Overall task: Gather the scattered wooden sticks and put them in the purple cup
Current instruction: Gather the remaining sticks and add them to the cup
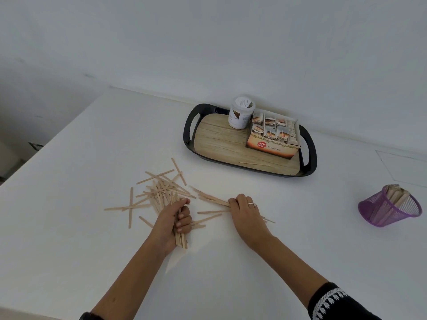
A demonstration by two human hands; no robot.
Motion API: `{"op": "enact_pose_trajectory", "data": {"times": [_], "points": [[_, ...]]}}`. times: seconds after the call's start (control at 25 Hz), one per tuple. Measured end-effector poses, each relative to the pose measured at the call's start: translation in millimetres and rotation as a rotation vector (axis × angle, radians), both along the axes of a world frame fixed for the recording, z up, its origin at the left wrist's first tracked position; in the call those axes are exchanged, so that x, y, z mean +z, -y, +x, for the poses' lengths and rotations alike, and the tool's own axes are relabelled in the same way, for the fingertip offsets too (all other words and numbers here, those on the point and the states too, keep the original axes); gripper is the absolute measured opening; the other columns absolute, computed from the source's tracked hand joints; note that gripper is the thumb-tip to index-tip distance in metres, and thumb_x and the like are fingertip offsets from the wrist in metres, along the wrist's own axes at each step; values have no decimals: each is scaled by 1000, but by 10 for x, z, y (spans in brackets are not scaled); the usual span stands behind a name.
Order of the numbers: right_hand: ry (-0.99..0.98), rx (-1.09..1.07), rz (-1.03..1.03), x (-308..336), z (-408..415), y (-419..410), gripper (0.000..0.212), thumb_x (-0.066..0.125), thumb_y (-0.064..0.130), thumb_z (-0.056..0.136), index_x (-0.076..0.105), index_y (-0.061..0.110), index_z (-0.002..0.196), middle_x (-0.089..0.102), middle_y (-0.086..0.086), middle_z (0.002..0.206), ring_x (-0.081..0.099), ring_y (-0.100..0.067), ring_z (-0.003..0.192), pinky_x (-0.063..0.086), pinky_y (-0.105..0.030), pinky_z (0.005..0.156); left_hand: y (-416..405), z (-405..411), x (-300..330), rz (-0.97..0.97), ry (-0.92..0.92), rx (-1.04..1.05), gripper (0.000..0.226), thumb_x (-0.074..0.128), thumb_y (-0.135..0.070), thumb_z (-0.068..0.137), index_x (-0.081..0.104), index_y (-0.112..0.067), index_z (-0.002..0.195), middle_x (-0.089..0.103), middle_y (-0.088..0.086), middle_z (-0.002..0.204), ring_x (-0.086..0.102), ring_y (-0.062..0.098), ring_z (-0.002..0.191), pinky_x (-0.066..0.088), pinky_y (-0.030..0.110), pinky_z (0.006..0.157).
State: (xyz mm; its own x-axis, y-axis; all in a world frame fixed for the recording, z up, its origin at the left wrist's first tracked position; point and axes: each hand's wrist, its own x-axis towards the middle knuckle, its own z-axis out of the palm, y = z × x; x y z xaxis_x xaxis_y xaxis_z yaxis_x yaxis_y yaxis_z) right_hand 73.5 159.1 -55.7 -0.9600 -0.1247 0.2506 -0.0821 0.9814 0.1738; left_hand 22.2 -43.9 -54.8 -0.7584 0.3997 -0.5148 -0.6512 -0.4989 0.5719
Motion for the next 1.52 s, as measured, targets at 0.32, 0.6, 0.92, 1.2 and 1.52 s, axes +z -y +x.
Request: {"op": "enact_pose_trajectory", "data": {"times": [0.32,0.6,0.92,1.2,1.52], "points": [[19,-125,-167,-36,82,-103,22,66,-13,71,67,3,87,61,-11,82,59,-25,68,52,-31,57,-10,-1,-4,-39,-7,-1,11,47,-15,96,50,-10,87,32,-3,52,26,5,35,24,17,31],[347,-364,-1024,242,-48,-250,21,38,12,100,56,8,89,62,-6,83,56,-20,72,46,-30,66,-97,-13,33,-97,-43,-21,7,53,-16,93,52,-9,93,37,-2,57,32,6,40,28,18,35],[488,-390,-1713,527,-24,-104,22,49,17,98,67,8,91,61,3,64,54,-7,55,47,-19,56,-724,-157,271,-1,-113,-13,50,57,-49,83,59,-6,109,67,8,93,66,17,86,54,30,70],[583,-386,-1482,631,71,16,26,45,18,98,61,12,79,62,4,65,54,-6,55,44,-18,53,-1041,-211,294,50,-100,123,28,51,-41,95,52,-14,87,49,-3,60,49,8,51,47,24,53],[815,-332,-1427,697,245,-62,24,45,28,98,62,12,101,51,7,62,38,-5,49,31,-16,45,-973,-346,286,-11,13,287,40,45,-43,98,37,-19,67,28,-6,50,23,5,38,24,17,35]]}}
